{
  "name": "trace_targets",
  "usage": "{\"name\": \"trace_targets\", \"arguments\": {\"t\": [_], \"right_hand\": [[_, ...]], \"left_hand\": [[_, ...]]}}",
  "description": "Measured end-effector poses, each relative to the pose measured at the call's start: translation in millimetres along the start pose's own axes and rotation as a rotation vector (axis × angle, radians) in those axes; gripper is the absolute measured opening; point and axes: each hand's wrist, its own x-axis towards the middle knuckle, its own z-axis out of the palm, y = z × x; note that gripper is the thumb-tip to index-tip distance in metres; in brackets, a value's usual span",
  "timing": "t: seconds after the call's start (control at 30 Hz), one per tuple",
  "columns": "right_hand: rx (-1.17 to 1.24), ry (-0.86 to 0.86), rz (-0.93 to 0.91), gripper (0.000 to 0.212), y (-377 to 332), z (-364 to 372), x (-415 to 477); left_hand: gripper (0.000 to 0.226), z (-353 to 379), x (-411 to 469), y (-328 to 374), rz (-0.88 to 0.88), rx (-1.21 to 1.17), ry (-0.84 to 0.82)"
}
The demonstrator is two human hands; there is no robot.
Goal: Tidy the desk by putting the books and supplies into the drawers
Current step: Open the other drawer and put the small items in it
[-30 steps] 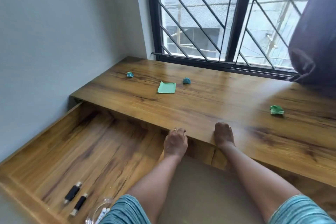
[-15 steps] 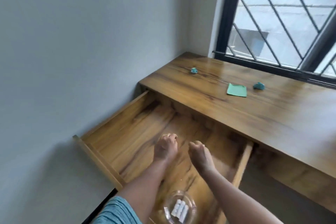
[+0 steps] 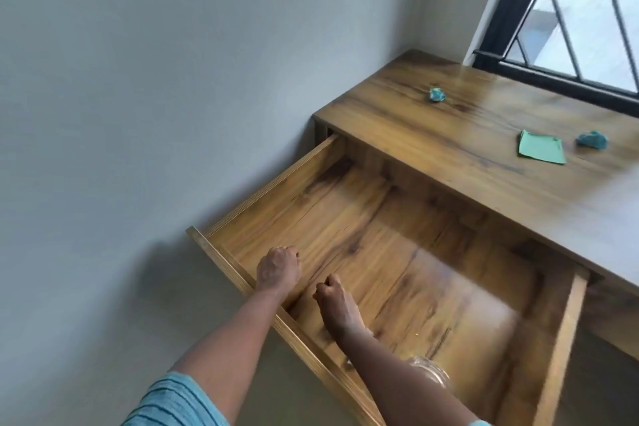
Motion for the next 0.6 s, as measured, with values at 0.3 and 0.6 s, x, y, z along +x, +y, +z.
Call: {"name": "trace_targets", "arguments": {"t": [0.3,0.6], "right_hand": [[-0.009,0.071,-0.008,0.026,-6.9,18.5,11.9],[-0.036,0.200,-0.100,0.016,12.6,4.1,1.8]], "left_hand": [[0.025,7.9,12.6,3.9,0.034,-0.016,-0.035],[0.024,5.5,7.9,12.2,-0.024,-0.012,-0.028]]}}
